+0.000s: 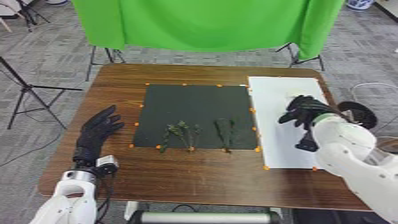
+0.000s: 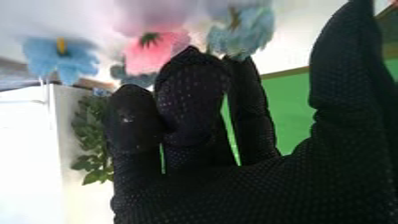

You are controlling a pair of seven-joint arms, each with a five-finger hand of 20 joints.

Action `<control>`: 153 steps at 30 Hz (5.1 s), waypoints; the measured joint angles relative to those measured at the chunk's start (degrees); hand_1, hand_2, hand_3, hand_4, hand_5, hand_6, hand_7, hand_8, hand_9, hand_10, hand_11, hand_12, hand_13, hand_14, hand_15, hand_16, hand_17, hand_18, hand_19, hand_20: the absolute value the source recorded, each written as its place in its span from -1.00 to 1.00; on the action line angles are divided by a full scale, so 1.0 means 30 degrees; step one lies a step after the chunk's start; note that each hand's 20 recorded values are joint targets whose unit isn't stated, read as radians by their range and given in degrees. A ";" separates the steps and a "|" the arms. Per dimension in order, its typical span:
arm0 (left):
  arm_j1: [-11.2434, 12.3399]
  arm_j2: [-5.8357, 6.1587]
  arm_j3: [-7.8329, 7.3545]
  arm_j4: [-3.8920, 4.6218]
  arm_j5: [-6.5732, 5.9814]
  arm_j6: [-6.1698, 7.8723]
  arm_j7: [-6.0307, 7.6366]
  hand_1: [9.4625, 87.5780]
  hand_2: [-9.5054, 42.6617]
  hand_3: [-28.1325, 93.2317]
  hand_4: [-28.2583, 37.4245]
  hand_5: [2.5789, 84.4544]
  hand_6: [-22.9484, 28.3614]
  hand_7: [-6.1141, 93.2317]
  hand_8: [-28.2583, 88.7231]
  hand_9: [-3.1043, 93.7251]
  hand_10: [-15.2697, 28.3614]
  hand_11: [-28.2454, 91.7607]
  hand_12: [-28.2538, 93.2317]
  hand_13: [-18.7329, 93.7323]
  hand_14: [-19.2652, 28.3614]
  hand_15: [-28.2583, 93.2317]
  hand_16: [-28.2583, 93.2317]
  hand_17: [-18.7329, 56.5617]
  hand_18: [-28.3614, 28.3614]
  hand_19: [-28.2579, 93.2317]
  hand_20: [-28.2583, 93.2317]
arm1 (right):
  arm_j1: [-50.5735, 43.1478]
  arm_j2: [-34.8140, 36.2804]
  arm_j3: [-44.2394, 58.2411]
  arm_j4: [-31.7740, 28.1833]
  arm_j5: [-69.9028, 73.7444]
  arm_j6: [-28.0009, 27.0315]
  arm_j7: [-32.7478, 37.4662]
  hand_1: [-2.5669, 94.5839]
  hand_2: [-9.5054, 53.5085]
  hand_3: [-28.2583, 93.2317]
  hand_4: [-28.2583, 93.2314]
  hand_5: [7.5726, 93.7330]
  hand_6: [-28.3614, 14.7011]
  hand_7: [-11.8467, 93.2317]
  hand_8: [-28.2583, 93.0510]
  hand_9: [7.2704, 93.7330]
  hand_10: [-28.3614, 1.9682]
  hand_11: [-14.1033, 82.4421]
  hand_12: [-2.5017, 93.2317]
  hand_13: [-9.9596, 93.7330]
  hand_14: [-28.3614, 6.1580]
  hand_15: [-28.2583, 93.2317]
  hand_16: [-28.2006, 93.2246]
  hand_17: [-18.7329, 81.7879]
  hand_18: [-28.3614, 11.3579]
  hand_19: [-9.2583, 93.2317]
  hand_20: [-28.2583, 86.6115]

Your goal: Arrange flowers

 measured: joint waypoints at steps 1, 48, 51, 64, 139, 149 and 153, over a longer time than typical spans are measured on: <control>-0.0007 -0.0006 0.0008 0.0001 0.0001 -0.0001 0.0000 -0.48 -1.00 0.63 -0.84 -0.10 -0.16 -0.55 -0.67 -0.07 0.25 -0.24 -0.35 -0.01 0.51 -0.06 -0.52 -0.34 0.54 -0.37 -0.20 | -0.0027 -0.0053 -0.0058 0.0044 0.0000 0.0141 -0.0007 -0.14 -1.00 0.60 -0.79 0.05 0.40 -0.38 -0.66 0.16 -0.28 -0.36 -0.49 0.80 0.31 0.56 -0.11 0.54 -0.39 1.00 0.43; -0.0656 0.0068 -0.0311 0.0819 -0.1343 0.1189 0.0528 -0.80 -0.73 0.68 -1.00 -0.04 -0.13 -0.55 -0.67 -0.03 0.27 -0.22 -0.36 0.01 0.52 -0.05 -0.53 -0.33 0.53 -0.36 -0.20 | 1.2715 -1.0158 -1.4692 0.5736 0.1207 0.5022 -0.7908 0.31 -1.00 0.52 -0.86 0.62 0.35 -0.27 -0.43 0.86 0.10 -0.54 -0.11 0.96 0.56 0.57 -0.05 0.71 -0.23 1.00 0.57; -0.0661 -0.0038 -0.0196 0.0847 -0.1399 0.1188 0.0666 -0.92 -0.77 0.69 -1.00 -0.04 -0.12 -0.56 -0.67 -0.03 0.27 -0.22 -0.36 0.00 0.52 -0.05 -0.53 -0.32 0.54 -0.36 -0.20 | 1.2193 -1.0692 -1.4823 0.5879 0.1449 0.4746 -0.7908 0.30 -1.00 0.53 -0.86 0.62 0.38 -0.26 -0.44 0.86 0.13 -0.56 -0.15 0.96 0.55 0.57 -0.05 0.71 -0.24 1.00 0.58; -0.0649 -0.0402 0.0158 0.0946 -0.1716 0.0847 0.1412 -0.98 -0.85 0.70 -1.00 -0.04 -0.11 -0.58 -0.66 -0.03 0.28 -0.24 -0.35 0.00 0.53 -0.07 -0.52 -0.32 0.54 -0.38 -0.20 | 1.1643 -1.1682 -1.6033 0.7464 0.0957 0.4868 -0.7890 0.23 -1.00 0.53 -0.84 0.59 0.43 -0.29 -0.47 0.81 0.20 -0.60 -0.27 0.95 0.54 0.59 -0.06 0.70 -0.28 1.00 0.63; 0.0347 -0.0701 -0.0236 0.0135 -0.1186 0.0734 0.1164 -0.80 -1.00 0.69 -1.00 -0.05 -0.14 -0.56 -0.66 -0.04 0.27 -0.24 -0.35 0.00 0.53 -0.05 -0.52 -0.33 0.54 -0.37 -0.20 | -0.3806 0.1237 0.2539 -0.0544 -0.0474 0.2105 -0.0893 0.26 -1.00 0.52 -0.86 0.56 0.23 -0.26 -0.40 0.77 0.17 -0.41 -0.09 0.93 0.48 0.55 -0.09 0.66 -0.34 1.00 0.48; 0.0361 -0.0522 -0.0267 0.0130 -0.1211 0.0753 0.1129 -0.79 -1.00 0.69 -1.00 -0.06 -0.12 -0.57 -0.66 -0.04 0.27 -0.24 -0.35 0.01 0.52 -0.05 -0.52 -0.33 0.54 -0.37 -0.20 | -0.2030 0.1847 0.0738 -0.0721 -0.0982 0.4572 -0.1260 0.33 -1.00 0.52 -0.88 0.64 0.18 -0.30 -0.40 0.85 0.14 -0.44 -0.07 0.96 0.56 0.55 -0.07 0.70 -0.25 1.00 0.49; 0.0403 -0.0315 -0.0377 0.0124 -0.1233 0.0758 0.1120 -0.80 -1.00 0.69 -1.00 -0.06 -0.12 -0.57 -0.66 -0.04 0.27 -0.24 -0.35 0.01 0.53 -0.05 -0.52 -0.33 0.54 -0.37 -0.20 | 0.0926 0.2448 -0.1345 -0.0942 -0.0452 0.4856 -0.1824 0.32 -1.00 0.52 -0.88 0.65 0.18 -0.30 -0.39 0.86 0.14 -0.44 -0.06 0.96 0.57 0.56 -0.07 0.71 -0.25 1.00 0.50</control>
